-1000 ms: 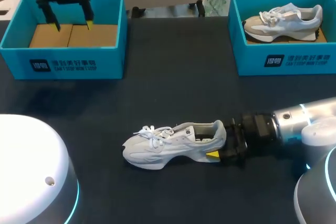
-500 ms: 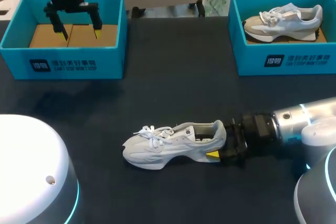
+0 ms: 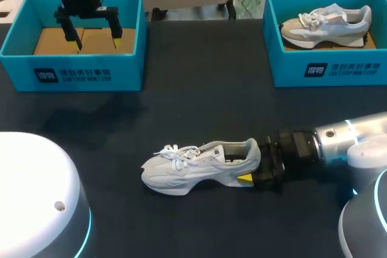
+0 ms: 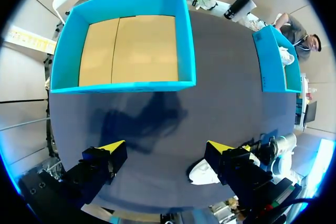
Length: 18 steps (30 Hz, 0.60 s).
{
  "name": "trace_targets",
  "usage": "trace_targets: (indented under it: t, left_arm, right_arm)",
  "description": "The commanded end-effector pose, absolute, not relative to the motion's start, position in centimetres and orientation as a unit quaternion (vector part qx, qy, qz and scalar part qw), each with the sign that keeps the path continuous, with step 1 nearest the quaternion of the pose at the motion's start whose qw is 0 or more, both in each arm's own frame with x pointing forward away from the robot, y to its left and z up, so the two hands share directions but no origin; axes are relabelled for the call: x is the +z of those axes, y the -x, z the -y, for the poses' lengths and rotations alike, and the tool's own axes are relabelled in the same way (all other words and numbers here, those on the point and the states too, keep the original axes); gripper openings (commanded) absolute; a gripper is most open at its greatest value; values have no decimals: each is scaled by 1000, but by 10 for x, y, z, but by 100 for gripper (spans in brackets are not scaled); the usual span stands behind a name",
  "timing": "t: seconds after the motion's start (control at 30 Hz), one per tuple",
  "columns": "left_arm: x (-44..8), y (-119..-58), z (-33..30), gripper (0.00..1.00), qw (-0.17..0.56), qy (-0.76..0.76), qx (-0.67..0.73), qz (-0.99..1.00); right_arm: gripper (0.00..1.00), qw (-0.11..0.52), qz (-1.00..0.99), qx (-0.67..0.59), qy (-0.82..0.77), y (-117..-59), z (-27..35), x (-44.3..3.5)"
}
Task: Take the shoe out of the shoebox, open the shoe tongue, remove and reinsert the insole, then place the shoe into the shoebox
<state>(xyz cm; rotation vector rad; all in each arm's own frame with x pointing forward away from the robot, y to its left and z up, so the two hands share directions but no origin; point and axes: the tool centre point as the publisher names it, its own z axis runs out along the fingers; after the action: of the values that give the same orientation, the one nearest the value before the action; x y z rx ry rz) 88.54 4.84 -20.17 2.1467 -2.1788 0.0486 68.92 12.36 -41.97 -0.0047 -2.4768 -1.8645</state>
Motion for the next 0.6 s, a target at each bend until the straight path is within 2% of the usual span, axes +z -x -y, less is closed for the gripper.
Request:
trace_targets:
  t: [0.03,0.6]
  left_arm:
    - [-204,-873,-40,100,35,-706,16,707]
    - [-209,-801,27,100,54,-692,14,719]
  right_arm:
    - [0,21,799,-601,2,-690,-122,-421]
    - [0,21,799,-601,2,-690,-122,-421]
